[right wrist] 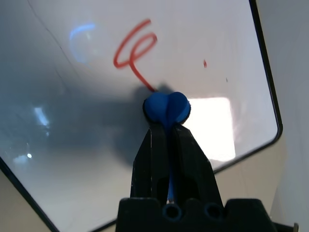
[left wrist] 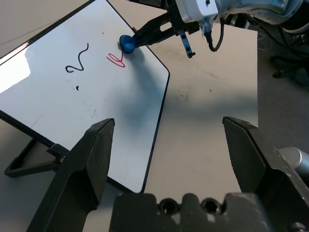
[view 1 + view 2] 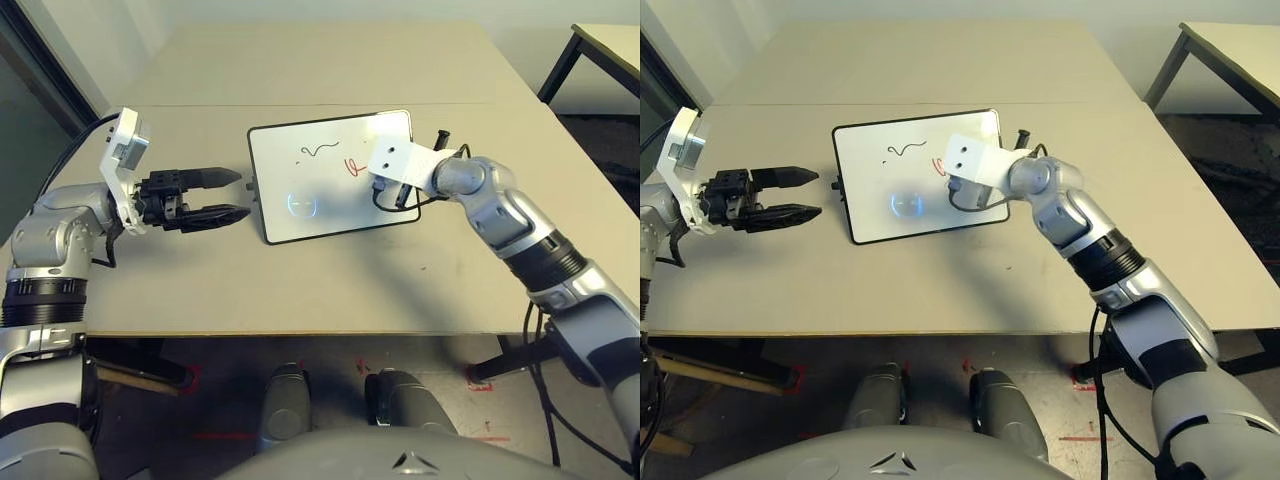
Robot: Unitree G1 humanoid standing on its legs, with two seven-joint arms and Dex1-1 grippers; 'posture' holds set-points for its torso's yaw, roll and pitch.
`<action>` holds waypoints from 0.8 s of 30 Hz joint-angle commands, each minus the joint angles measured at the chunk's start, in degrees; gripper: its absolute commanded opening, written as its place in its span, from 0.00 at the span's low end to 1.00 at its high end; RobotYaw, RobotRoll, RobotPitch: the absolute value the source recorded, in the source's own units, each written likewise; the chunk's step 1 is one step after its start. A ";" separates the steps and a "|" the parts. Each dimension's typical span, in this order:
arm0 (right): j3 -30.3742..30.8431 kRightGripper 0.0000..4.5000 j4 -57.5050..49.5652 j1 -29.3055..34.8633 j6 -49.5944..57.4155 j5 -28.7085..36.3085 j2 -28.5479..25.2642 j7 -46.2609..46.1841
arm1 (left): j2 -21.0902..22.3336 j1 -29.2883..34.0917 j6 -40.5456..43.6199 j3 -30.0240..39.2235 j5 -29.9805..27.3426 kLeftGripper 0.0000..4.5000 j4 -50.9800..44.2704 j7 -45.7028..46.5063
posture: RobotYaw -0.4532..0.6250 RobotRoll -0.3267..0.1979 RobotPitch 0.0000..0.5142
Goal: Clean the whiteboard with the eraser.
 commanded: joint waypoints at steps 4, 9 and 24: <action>0.56 0.00 3.28 -1.82 -2.55 -2.33 3.05 0.36 | -0.23 -0.64 -0.15 -0.42 0.61 1.00 -0.04 -0.22 | 0.67 0.62 0.03; 1.27 0.00 3.85 -2.45 -3.61 -3.74 5.55 0.72 | -0.24 -0.85 -0.20 -0.36 0.62 1.00 -0.02 -0.20 | 0.67 0.62 0.02; 0.72 0.00 5.10 -1.81 -3.71 -6.65 7.28 0.94 | -1.24 -1.75 -0.22 -0.99 0.90 1.00 0.46 -0.24 | 0.65 0.62 0.03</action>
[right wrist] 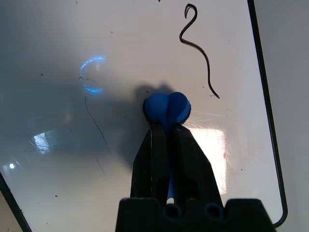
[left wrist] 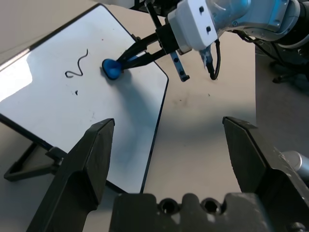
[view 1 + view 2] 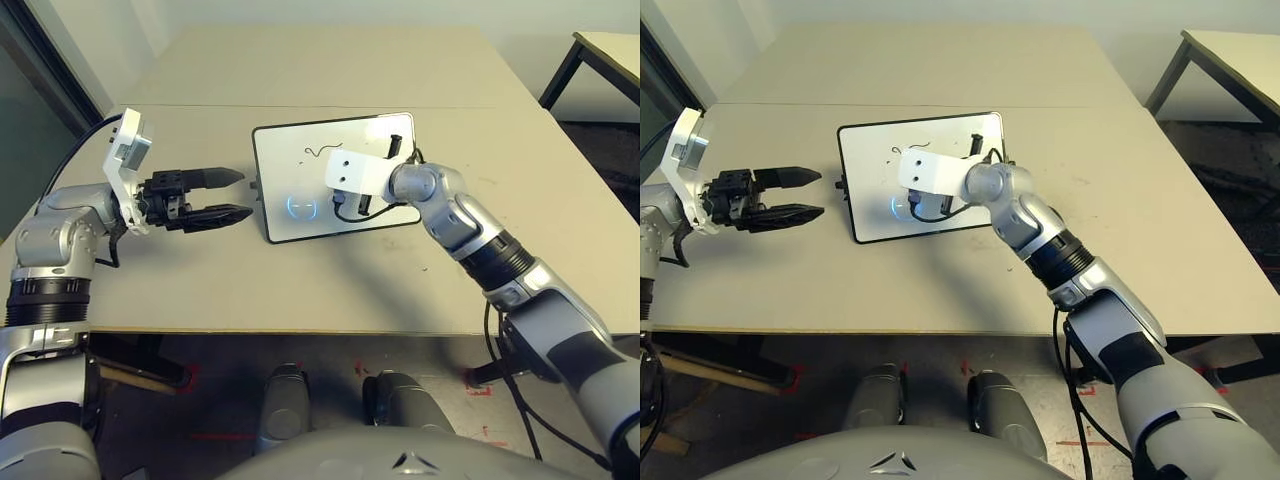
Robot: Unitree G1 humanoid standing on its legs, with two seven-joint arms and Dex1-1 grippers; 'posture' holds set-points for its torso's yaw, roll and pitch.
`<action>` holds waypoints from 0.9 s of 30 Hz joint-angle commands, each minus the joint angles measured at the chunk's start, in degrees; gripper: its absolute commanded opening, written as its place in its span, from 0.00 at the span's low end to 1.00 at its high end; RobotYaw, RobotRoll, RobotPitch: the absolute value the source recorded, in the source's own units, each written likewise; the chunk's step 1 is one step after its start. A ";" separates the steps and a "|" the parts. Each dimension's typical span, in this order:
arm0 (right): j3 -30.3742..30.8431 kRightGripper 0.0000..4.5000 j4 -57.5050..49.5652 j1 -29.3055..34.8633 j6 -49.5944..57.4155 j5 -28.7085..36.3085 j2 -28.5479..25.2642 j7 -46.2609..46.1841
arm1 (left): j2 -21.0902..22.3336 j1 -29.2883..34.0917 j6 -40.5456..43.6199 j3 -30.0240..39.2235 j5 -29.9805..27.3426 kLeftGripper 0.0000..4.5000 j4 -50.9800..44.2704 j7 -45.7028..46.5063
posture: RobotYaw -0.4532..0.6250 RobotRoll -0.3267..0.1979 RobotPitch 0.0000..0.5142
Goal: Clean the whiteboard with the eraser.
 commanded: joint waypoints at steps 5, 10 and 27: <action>-2.42 0.00 -0.81 1.32 1.95 -0.66 -4.09 0.72 | -0.89 -1.73 -0.65 -1.65 1.38 1.00 1.64 -0.68 | 0.63 0.62 0.04; -4.27 0.00 -2.76 3.20 3.63 -0.68 -7.86 1.01 | -1.54 -3.48 -1.40 -2.49 2.22 1.00 3.58 -1.38 | 0.60 0.62 0.03; -1.38 0.00 0.17 2.08 0.25 -2.16 -3.67 0.41 | -0.02 -0.99 -0.46 -0.59 1.78 1.00 1.27 -1.07 | 0.66 0.62 0.05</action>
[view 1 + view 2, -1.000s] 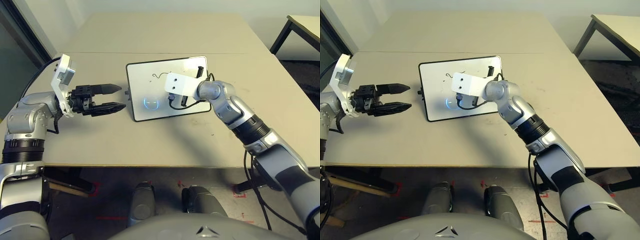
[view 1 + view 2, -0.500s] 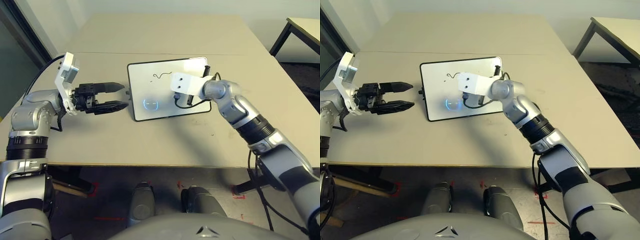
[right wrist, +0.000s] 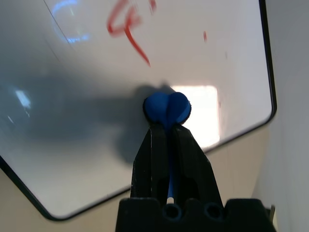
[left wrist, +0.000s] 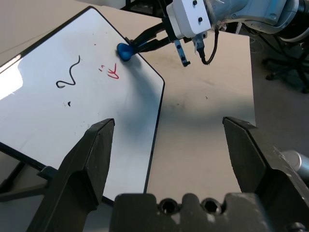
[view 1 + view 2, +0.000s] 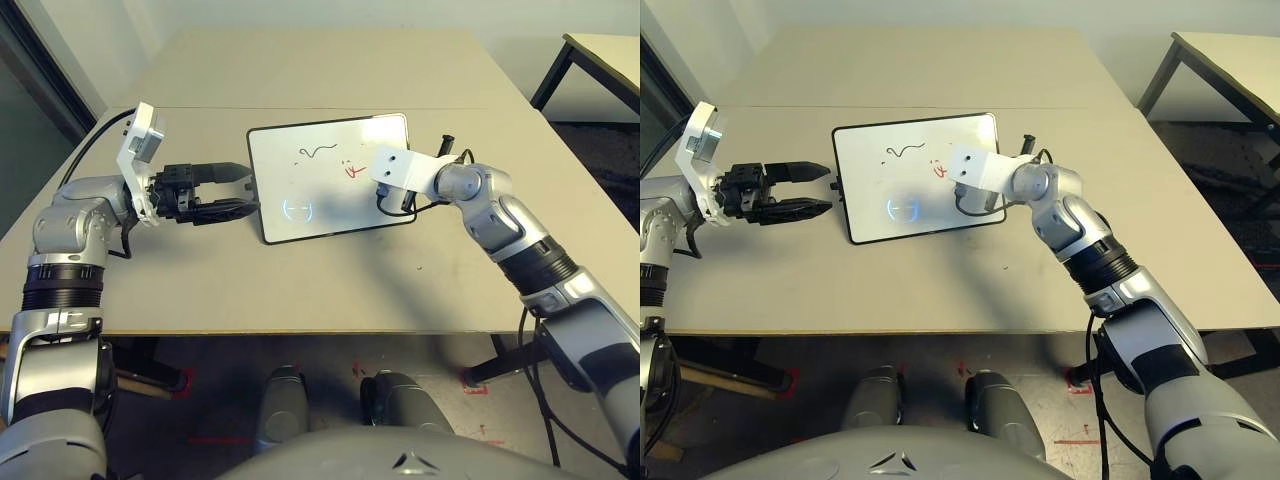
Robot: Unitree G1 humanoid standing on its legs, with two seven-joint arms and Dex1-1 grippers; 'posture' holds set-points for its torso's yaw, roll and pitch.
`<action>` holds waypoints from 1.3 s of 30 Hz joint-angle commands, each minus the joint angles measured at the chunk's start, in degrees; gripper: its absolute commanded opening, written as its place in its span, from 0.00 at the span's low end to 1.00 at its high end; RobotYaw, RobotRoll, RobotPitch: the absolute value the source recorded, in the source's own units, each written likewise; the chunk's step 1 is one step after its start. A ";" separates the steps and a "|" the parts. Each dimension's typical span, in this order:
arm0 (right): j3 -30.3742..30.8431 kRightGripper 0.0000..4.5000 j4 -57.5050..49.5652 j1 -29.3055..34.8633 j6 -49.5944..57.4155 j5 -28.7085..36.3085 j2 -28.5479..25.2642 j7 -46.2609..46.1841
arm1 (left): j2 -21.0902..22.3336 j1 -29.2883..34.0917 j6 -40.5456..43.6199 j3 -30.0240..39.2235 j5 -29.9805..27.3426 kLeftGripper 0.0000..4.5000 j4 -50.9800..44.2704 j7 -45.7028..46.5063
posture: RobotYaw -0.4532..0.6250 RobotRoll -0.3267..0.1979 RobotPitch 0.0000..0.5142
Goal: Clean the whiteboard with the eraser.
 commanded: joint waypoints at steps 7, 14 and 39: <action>3.82 0.00 4.00 -2.78 -3.82 -1.72 6.82 -0.03 | 2.24 3.98 2.28 3.56 -1.17 1.00 -4.97 1.69 | 0.70 0.62 0.05; 4.33 0.00 5.65 -3.47 -4.85 -2.36 9.00 -0.08 | 2.32 5.79 3.07 4.74 -1.66 1.00 -6.99 2.51 | 0.70 0.62 0.05; -2.47 0.00 11.12 -2.88 -4.85 -2.25 -1.76 -3.40 | 0.50 -0.02 1.05 0.97 0.14 1.00 -1.48 0.49 | 0.64 0.62 0.04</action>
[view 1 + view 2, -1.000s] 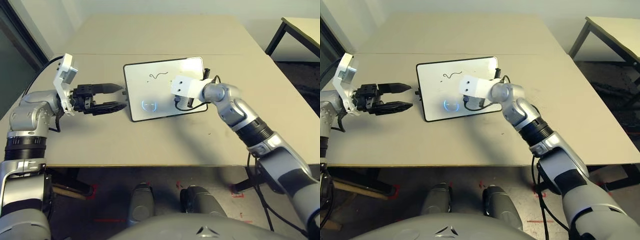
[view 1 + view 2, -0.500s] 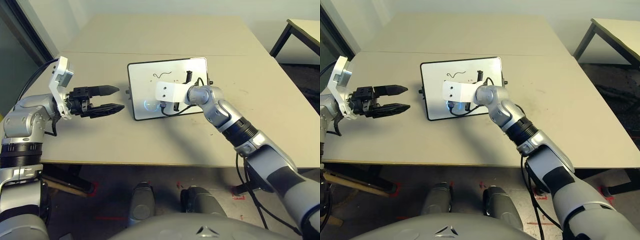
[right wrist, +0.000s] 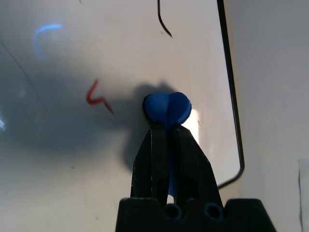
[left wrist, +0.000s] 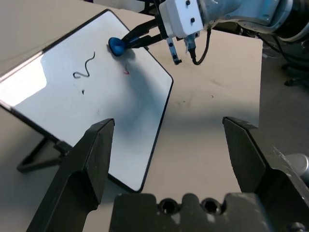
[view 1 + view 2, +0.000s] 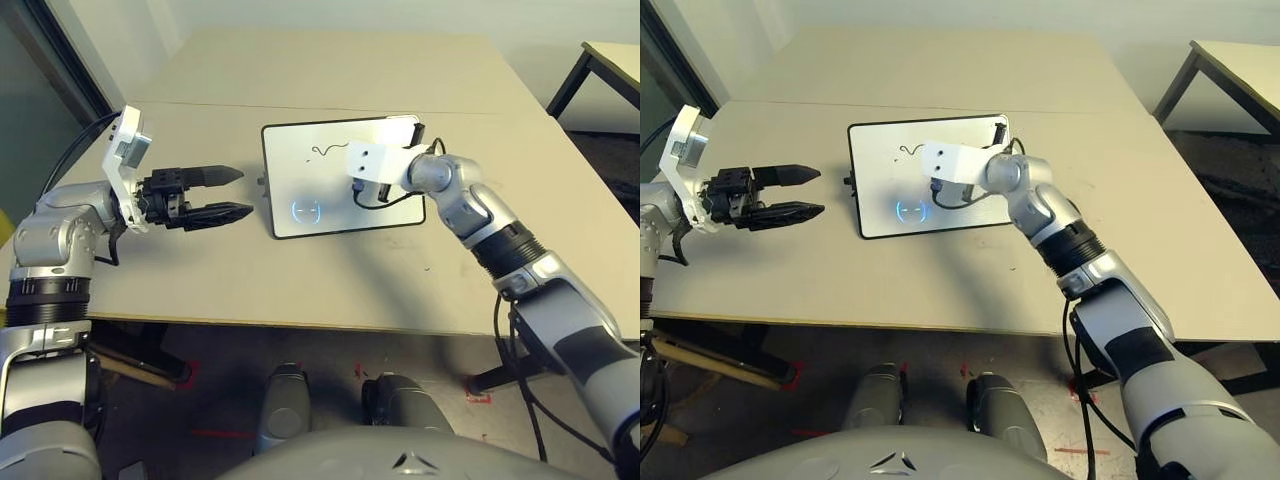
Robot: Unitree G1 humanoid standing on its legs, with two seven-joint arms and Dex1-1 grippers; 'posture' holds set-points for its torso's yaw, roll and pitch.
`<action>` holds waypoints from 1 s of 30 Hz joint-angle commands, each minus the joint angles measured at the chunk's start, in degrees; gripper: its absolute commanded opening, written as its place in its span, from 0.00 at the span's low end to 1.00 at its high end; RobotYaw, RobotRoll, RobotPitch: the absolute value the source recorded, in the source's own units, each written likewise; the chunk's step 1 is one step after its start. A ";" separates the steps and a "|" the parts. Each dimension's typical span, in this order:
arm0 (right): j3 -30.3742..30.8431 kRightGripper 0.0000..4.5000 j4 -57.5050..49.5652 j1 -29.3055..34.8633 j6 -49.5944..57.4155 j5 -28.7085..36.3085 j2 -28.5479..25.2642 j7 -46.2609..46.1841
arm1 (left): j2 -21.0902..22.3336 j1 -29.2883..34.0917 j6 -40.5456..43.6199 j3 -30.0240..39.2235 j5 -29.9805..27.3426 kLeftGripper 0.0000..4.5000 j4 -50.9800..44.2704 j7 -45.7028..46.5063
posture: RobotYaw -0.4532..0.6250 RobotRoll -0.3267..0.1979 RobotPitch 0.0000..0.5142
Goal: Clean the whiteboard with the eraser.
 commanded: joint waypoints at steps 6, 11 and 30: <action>0.46 0.00 -1.52 4.38 0.53 -0.79 -1.94 1.98 | -0.21 -1.35 -1.13 -1.63 1.24 1.00 1.82 -1.09 | 0.64 0.62 0.04; 2.07 0.00 -2.81 5.13 1.06 -1.15 1.72 2.67 | 0.11 -1.32 -1.14 -1.34 1.19 1.00 1.89 -1.01 | 0.65 0.62 0.04; 5.97 0.00 3.70 3.77 -3.02 -4.02 11.14 1.64 | 1.59 1.47 -0.06 0.76 0.28 1.00 -0.67 0.46 | 0.68 0.62 0.05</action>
